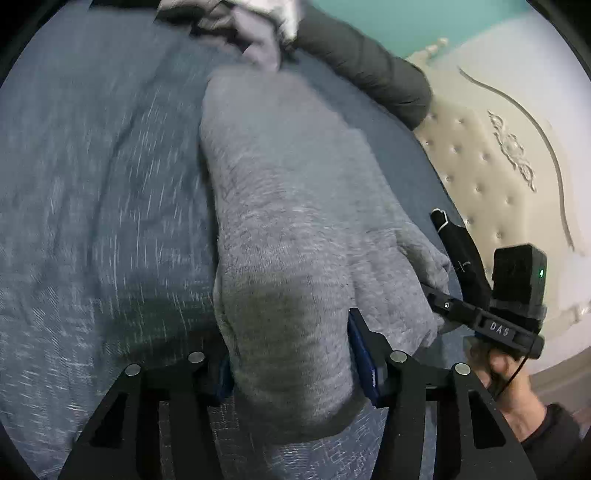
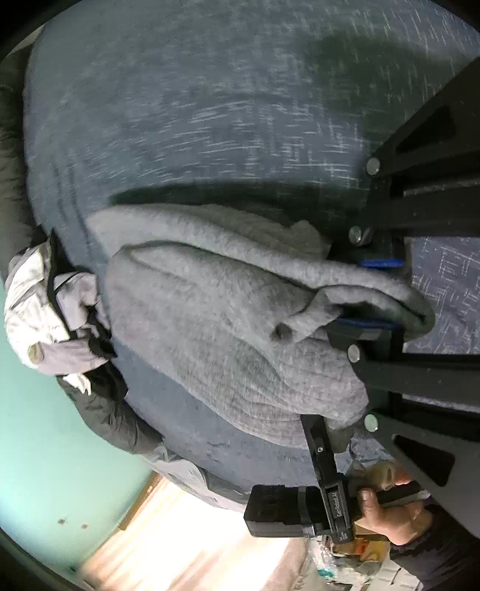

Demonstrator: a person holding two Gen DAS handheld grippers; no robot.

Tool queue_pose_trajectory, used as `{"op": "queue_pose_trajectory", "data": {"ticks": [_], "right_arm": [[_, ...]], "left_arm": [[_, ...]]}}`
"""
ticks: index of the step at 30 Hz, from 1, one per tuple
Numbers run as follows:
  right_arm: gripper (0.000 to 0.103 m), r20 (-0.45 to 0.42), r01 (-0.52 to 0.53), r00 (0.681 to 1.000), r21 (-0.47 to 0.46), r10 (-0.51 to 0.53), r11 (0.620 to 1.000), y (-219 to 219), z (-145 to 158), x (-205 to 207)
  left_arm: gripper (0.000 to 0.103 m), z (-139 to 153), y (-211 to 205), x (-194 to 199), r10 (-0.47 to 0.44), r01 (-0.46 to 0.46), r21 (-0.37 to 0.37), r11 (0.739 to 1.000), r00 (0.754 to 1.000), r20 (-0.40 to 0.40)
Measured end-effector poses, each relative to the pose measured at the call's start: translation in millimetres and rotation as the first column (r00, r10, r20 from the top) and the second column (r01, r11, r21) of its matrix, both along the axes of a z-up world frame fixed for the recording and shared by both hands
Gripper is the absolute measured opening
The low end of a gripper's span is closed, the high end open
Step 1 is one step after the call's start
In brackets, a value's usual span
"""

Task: Fold clothes
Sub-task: 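Grasp the folded grey sweatshirt end with the left gripper while the right gripper grasps it too, then lift the folded sweatshirt with both grippers and carry it toward the headboard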

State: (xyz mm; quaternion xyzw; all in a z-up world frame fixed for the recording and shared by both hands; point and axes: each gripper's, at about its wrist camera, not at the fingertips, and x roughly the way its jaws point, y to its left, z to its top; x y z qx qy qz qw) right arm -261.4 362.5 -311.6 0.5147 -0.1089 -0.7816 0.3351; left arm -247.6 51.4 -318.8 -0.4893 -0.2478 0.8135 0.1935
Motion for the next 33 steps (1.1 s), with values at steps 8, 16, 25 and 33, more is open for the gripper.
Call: {"op": "queue_pose_trajectory", "data": {"ticks": [8, 16, 25, 33], "right_arm": [[0.018, -0.089, 0.001, 0.996, -0.037, -0.005, 0.999, 11.5, 60.8, -16.4], [0.018, -0.189, 0.019, 0.982, -0.043, -0.027, 0.999, 39.4, 133.9, -28.4], [0.017, -0.296, 0.080, 0.951, -0.037, -0.087, 0.996, 120.0, 207.8, -30.2], [0.017, -0.357, 0.138, 0.924, -0.025, -0.138, 0.990, 188.7, 246.6, -32.4]], "left_arm": [[0.054, 69.8, 31.0, -7.5, -0.038, 0.035, -0.032, 0.999, 0.993, -0.107], [0.054, 139.1, 68.8, -11.8, -0.097, 0.089, -0.052, 0.995, 0.975, -0.199], [0.054, 206.6, 145.0, -32.1, -0.168, 0.160, -0.051, 0.986, 0.942, -0.289], [0.054, 241.9, 214.9, -45.3, -0.229, 0.224, -0.053, 0.973, 0.914, -0.334]]}}
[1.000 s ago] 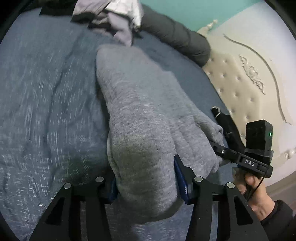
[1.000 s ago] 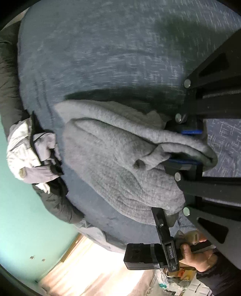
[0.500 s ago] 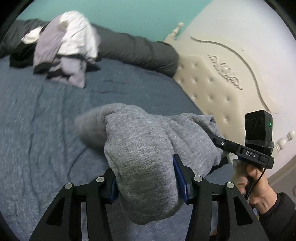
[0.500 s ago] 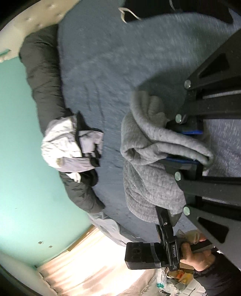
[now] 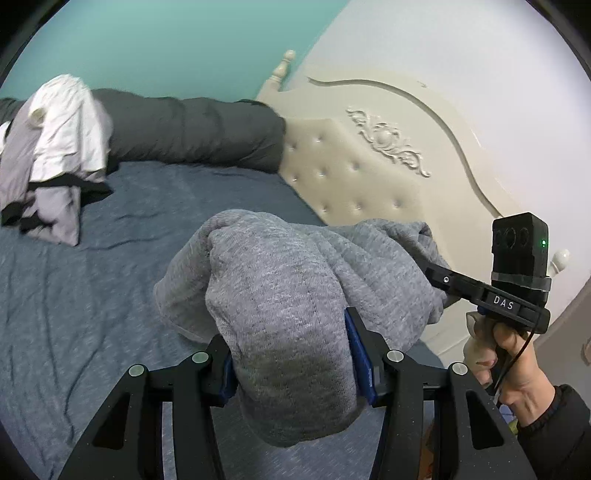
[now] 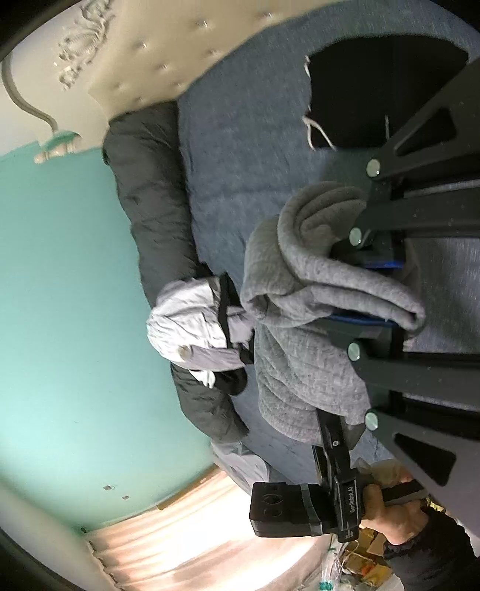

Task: Fold clothes
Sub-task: 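Lift the folded sweatshirt with both grippers and carry it toward the headboard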

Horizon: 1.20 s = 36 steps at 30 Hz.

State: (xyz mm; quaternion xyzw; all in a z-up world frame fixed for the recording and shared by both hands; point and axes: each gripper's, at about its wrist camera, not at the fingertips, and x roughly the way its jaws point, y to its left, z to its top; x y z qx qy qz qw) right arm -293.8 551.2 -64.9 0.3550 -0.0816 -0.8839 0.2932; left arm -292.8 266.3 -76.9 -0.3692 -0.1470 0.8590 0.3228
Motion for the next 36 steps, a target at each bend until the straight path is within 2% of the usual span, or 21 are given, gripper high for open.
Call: {"op": "queue_pose_trajectory", "data": {"ticks": [5, 15, 23, 31, 34, 36], "right_arm": [[0.017, -0.015, 0.032, 0.999, 0.008, -0.031, 0.999, 39.1, 9.1, -7.0], [0.017, -0.039, 0.086, 0.996, -0.011, -0.086, 0.996, 116.1, 12.7, -34.4], [0.017, -0.052, 0.114, 0.992, 0.016, -0.113, 0.993, 155.2, 6.8, -69.2], [0.017, -0.120, 0.170, 0.978, 0.011, -0.168, 0.985, 191.7, 12.7, -98.6], [0.017, -0.132, 0.184, 0.974, -0.003, -0.183, 0.983, 202.4, 3.9, -105.9], [0.017, -0.115, 0.191, 0.975, 0.004, -0.190, 0.982, 206.7, -12.3, -109.0]], "left_arm": [[0.054, 11.6, 42.7, -11.9, -0.034, 0.034, -0.010, 0.999, 0.999, -0.013], [0.054, 15.7, 127.3, -44.7, -0.079, 0.078, -0.032, 0.996, 0.996, -0.030], [0.054, -4.1, 187.9, -76.3, -0.097, 0.096, -0.068, 0.993, 0.995, -0.017], [0.054, -3.3, 237.5, -106.8, -0.090, 0.084, -0.078, 0.993, 0.993, -0.077], [0.054, -11.4, 246.6, -112.5, -0.080, 0.072, -0.074, 0.995, 0.991, -0.105], [0.054, -26.8, 252.5, -114.4, -0.073, 0.066, -0.076, 0.995, 0.992, -0.101]]}}
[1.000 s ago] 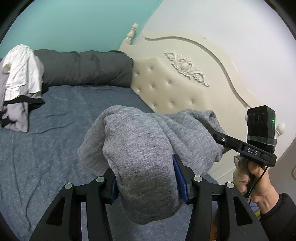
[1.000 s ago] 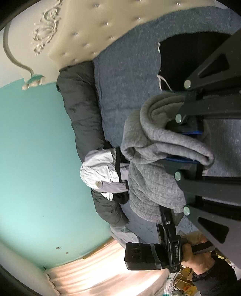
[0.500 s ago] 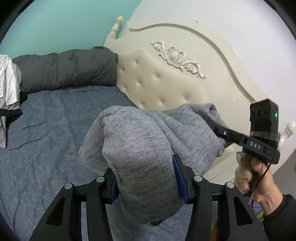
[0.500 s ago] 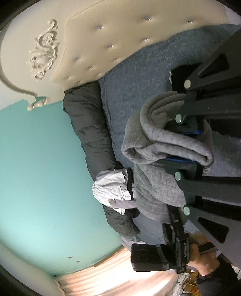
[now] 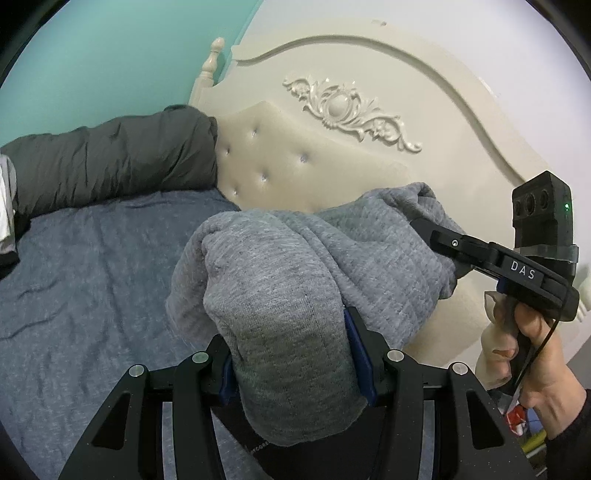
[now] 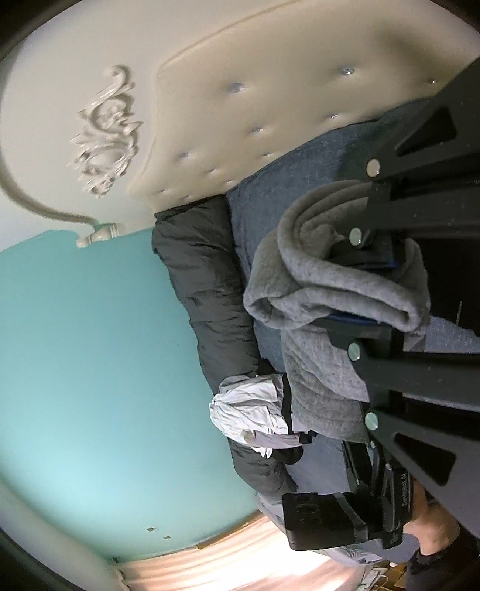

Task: Fold clothes
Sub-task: 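Lift the folded sweatshirt with both grippers and carry it toward the headboard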

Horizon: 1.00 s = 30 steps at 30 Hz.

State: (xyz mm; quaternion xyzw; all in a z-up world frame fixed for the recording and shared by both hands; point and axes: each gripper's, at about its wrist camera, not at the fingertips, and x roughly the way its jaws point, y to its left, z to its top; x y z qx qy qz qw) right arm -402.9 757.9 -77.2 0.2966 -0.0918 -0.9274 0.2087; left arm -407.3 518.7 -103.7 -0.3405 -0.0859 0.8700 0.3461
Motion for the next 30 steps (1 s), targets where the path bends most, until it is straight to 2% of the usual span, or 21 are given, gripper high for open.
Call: {"op": "queue_pose_trajectory", "data": {"ticks": [5, 9, 16, 23, 30], "right_arm": [[0.017, 0.107, 0.019, 0.994, 0.011, -0.020, 1.000, 13.6, -54.3, 2.3], [0.017, 0.176, 0.028, 0.984, -0.017, -0.025, 0.999, 33.0, -84.9, 18.7], [0.017, 0.249, 0.013, 0.969, -0.031, -0.005, 0.999, 48.3, -93.2, 45.8], [0.017, 0.359, 0.027, 0.933, -0.050, -0.008, 0.998, 56.1, -103.8, 61.6], [0.017, 0.435, 0.036, 0.900, -0.043, -0.013, 0.998, 59.3, -118.8, 77.5]], "left_arm": [[0.054, -55.8, 13.9, 5.7, -0.007, 0.010, -0.029, 1.000, 0.995, 0.099], [0.054, -77.6, 20.7, 24.1, -0.035, 0.039, -0.026, 0.999, 0.990, 0.137], [0.054, -84.6, 21.2, 53.7, -0.062, 0.067, -0.021, 0.998, 0.981, 0.186], [0.054, -94.2, 22.9, 74.9, -0.080, 0.084, -0.001, 0.996, 0.953, 0.292], [0.054, -108.9, 17.7, 92.6, -0.079, 0.077, 0.020, 0.997, 0.918, 0.388]]}}
